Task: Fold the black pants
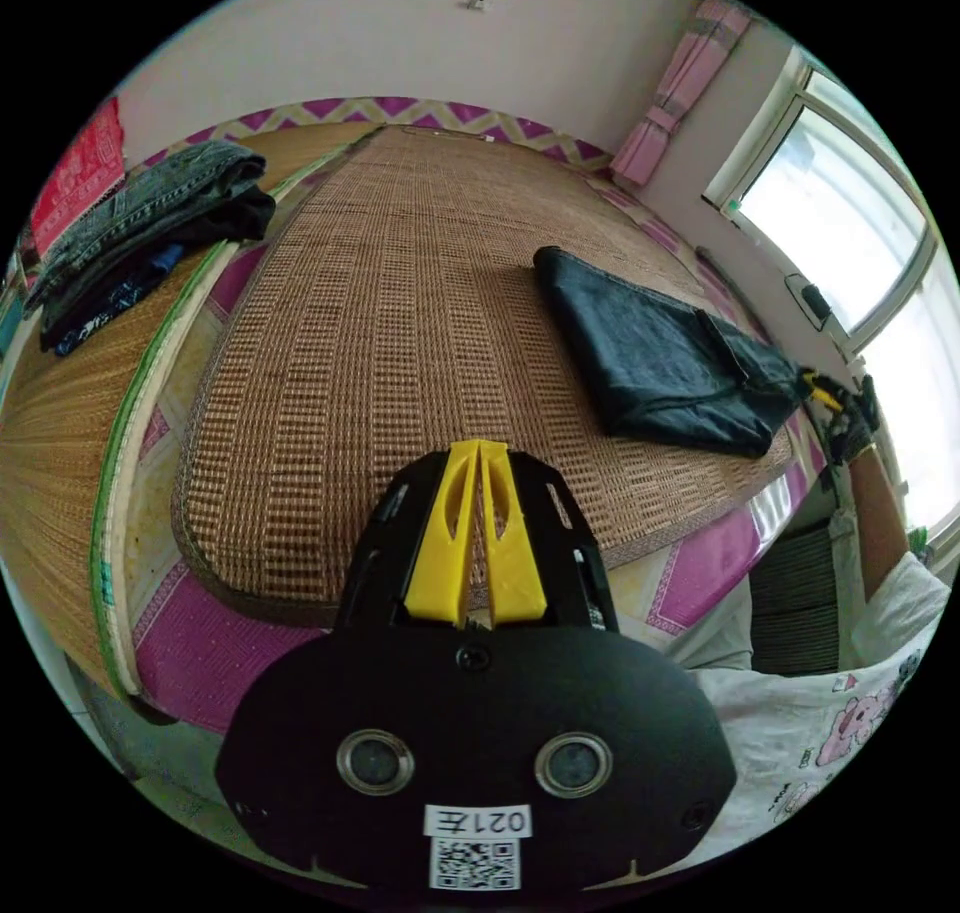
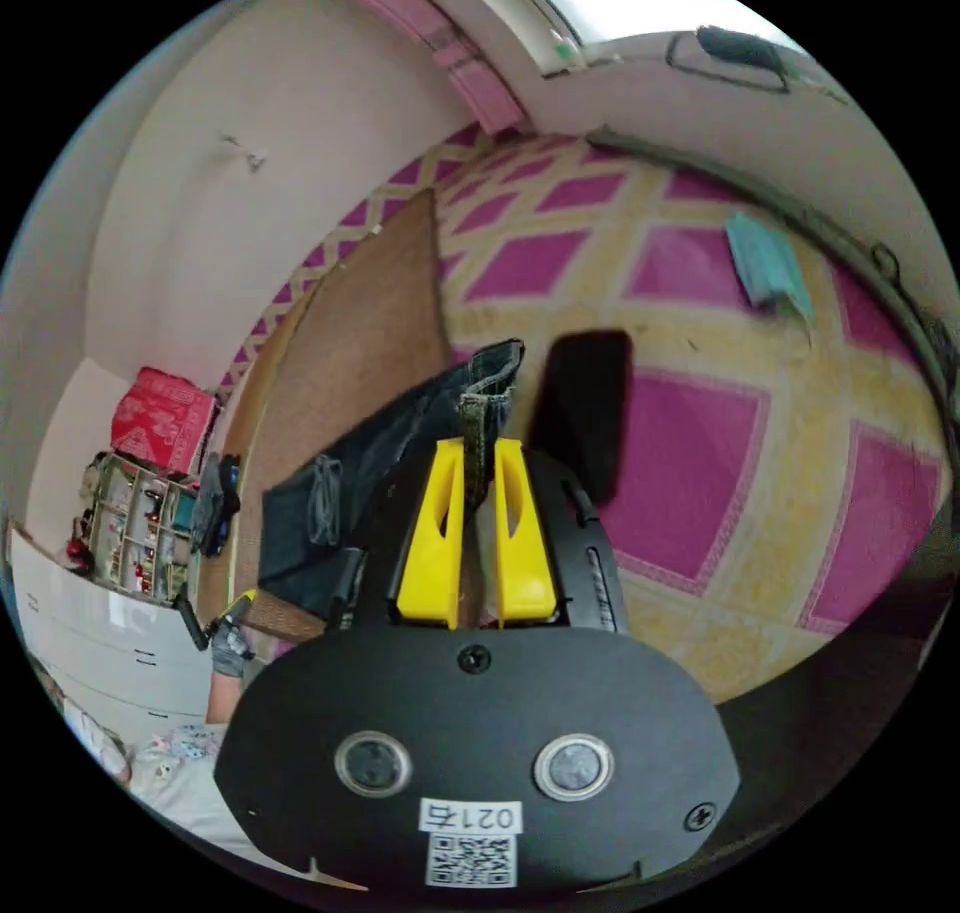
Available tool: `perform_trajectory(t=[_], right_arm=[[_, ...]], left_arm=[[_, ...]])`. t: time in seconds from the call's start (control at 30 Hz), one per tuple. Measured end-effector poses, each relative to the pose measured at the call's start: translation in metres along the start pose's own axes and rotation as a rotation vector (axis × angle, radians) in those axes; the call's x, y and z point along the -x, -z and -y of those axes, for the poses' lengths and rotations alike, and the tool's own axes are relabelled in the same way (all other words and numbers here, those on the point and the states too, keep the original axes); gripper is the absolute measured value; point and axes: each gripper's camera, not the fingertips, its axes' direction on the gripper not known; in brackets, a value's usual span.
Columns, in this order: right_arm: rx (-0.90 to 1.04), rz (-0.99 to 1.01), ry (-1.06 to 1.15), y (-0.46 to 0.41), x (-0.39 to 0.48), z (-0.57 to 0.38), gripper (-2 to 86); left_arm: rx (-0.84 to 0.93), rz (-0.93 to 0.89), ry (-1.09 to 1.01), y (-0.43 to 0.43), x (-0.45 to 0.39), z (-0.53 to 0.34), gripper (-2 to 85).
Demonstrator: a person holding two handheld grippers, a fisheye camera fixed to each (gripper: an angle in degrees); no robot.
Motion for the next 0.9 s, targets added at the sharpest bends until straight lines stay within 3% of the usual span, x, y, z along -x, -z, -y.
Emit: perform_trajectory(t=[0.1, 0.17, 0.33, 0.43, 0.63, 0.9], right_arm=[[-0.169, -0.074, -0.079, 0.023, -0.010, -0.035, 7.2], [-0.245, -0.126, 0.001, 0.033, 0.015, -0.052, 7.2], [-0.100, -0.030, 0.407, -0.017, 0.137, -0.085, 2.0], [0.001, -0.036, 0.532, -0.065, 0.187, -0.103, 0.8], [0.128, -0.180, 0.585, -0.144, 0.220, -0.126, 1.2], [0.063, -0.185, 0.573, -0.152, 0.229, -0.145, 0.2]], left_arm=[[-0.016, -0.019, 0.012, -0.005, -0.008, -0.005, -0.9], [-0.041, -0.047, -0.029, -0.003, -0.029, -0.010, -0.8], [-0.085, -0.103, -0.286, -0.004, -0.126, -0.006, 0.8], [-0.070, -0.154, -0.426, -0.018, -0.188, 0.005, 3.4], [-0.038, -0.155, -0.635, -0.068, -0.290, 0.032, 7.2], [0.096, -0.136, -0.736, -0.133, -0.365, 0.065, 10.4]])
